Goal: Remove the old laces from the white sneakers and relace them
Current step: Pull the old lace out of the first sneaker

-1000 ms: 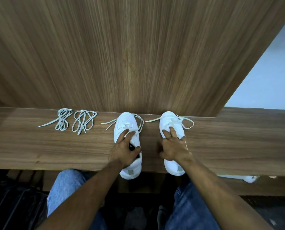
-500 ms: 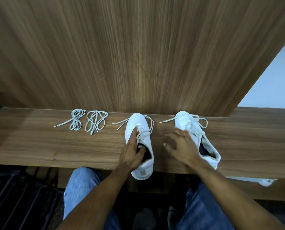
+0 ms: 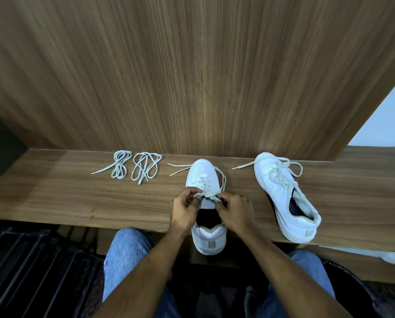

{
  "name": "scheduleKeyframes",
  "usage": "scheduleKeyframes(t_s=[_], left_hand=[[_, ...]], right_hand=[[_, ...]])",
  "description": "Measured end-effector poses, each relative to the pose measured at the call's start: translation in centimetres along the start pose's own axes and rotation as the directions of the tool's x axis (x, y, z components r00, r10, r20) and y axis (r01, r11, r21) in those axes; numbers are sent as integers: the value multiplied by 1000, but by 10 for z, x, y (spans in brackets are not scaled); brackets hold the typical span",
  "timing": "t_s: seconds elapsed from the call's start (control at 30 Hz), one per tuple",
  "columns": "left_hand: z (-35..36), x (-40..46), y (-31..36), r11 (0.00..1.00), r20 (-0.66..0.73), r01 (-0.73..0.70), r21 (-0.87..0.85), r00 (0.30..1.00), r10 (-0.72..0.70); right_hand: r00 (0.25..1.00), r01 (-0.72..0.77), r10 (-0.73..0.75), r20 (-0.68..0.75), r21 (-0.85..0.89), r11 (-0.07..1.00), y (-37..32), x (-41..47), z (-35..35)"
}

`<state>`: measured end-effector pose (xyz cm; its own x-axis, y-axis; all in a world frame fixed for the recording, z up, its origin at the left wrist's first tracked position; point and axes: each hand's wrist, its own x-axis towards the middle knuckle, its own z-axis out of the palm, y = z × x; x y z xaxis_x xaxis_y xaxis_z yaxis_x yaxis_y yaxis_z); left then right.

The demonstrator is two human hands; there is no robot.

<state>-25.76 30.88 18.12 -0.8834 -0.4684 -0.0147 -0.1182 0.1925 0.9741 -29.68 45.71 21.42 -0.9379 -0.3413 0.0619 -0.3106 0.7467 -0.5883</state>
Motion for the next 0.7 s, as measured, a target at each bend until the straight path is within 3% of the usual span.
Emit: scheduleKeyframes(t_s=[0.07, 0.13, 0.2, 0.23, 0.3, 0.37, 0.47, 0.57, 0.7], left_hand=[[-1, 3, 5, 980, 31, -82, 183, 997, 77], [-2, 3, 22, 855, 141, -180, 487, 982, 127], [-3, 8, 41, 721, 253, -213, 659, 966, 55], [-3, 11, 52, 708, 291, -211, 674, 957, 8], [-5, 22, 73, 835, 277, -75, 546, 956, -95], [-12, 32, 95, 930, 213, 207, 305, 936, -278], [-23, 42, 115, 868, 311, 489, -87, 841, -443], [-32, 57, 145, 766, 340, 531, -362, 840, -422], [-53, 88, 209, 831, 233, 361, -424, 930, -285]], right_hand=[[999, -32, 32, -5, 1, 999, 0, 0, 1], [997, -75, 75, -1, 14, 997, 0, 1, 1], [995, -96, 96, 16, 15, 995, -1, 1, 0], [994, -106, 106, 26, 16, 994, -3, 1, -1], [990, -134, 134, 34, 1, 991, -6, 1, -3], [986, -158, 159, 41, -27, 987, -5, 1, -6], [981, -177, 180, 71, -43, 983, -1, -1, -9], [984, -148, 155, 88, -84, 985, -3, -3, -9], [993, -68, 81, 83, -147, 987, -10, -4, -3]])
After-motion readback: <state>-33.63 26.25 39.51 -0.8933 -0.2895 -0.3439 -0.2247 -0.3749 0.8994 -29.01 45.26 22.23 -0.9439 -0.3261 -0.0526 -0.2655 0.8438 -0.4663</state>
